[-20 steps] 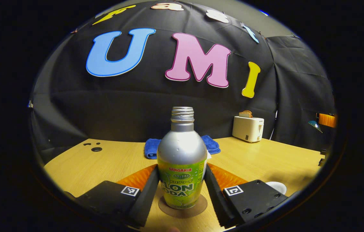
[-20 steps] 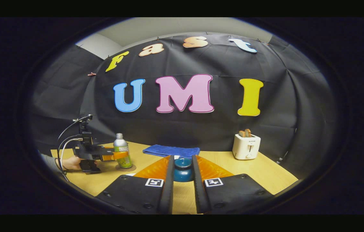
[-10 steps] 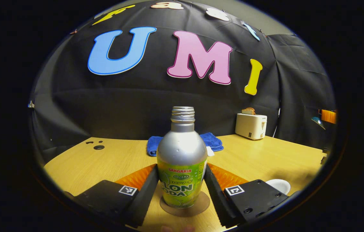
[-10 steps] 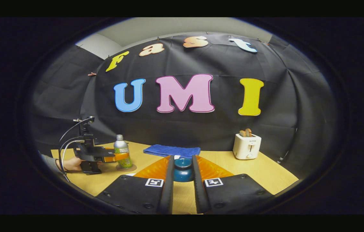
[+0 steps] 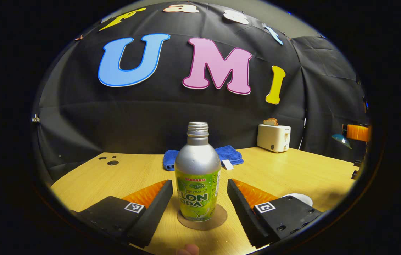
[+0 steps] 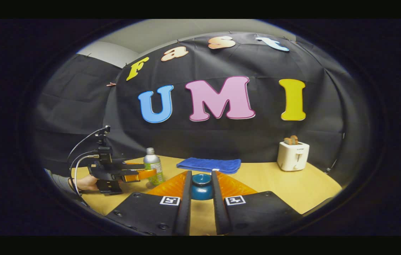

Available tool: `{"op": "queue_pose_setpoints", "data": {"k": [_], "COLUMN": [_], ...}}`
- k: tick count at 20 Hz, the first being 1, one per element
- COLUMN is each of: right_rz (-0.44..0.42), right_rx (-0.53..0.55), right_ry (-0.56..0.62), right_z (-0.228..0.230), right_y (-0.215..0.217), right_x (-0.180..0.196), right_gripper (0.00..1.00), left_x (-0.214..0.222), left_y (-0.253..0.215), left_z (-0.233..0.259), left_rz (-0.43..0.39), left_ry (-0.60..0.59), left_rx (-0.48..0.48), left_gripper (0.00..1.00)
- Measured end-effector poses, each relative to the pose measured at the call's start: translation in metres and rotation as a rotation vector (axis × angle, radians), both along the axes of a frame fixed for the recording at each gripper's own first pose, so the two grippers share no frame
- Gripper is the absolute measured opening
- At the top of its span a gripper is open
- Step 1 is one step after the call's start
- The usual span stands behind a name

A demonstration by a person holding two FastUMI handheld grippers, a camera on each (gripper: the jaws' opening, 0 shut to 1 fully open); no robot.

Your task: Open the teacup lid with one hand, grasp the water bottle and pour water into the teacup with the other hand; after pouring, place the water bottle on the coaster and then close the teacup lid.

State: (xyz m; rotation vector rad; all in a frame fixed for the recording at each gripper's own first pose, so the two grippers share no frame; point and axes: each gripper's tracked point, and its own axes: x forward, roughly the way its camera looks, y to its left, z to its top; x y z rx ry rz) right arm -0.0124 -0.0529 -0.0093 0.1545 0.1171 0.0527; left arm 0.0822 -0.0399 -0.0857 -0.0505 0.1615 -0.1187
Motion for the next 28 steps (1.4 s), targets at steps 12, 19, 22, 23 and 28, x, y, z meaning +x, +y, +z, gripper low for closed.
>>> {"op": "queue_pose_setpoints", "data": {"k": [12,19,22,23,28], "right_rz": [0.150,0.145,0.150,0.153,0.168], "right_rx": [-0.003,-0.012,-0.013,-0.013,-0.027], "right_ry": [0.165,0.230,0.239,0.243,0.256], "right_z": [-0.075,-0.104,-0.110,-0.112,-0.117], "right_y": [0.082,0.083,0.085,0.086,0.089], "right_x": [0.042,0.050,0.051,0.052,0.048], "right_gripper": [0.31,0.27,0.31,0.31,0.31], "left_x": [-0.077,-0.086,-0.085,-0.085,-0.085], "left_y": [0.018,0.011,0.016,0.016,0.011], "left_z": [0.038,0.024,0.021,0.021,0.019], "left_rz": [0.055,0.021,0.030,0.028,0.011], "left_ry": [-0.109,-0.081,-0.074,-0.073,-0.070], "left_rx": [-0.013,-0.028,-0.028,-0.027,-0.029], "left_gripper": [0.97,0.97,0.97,0.97,0.97]}}
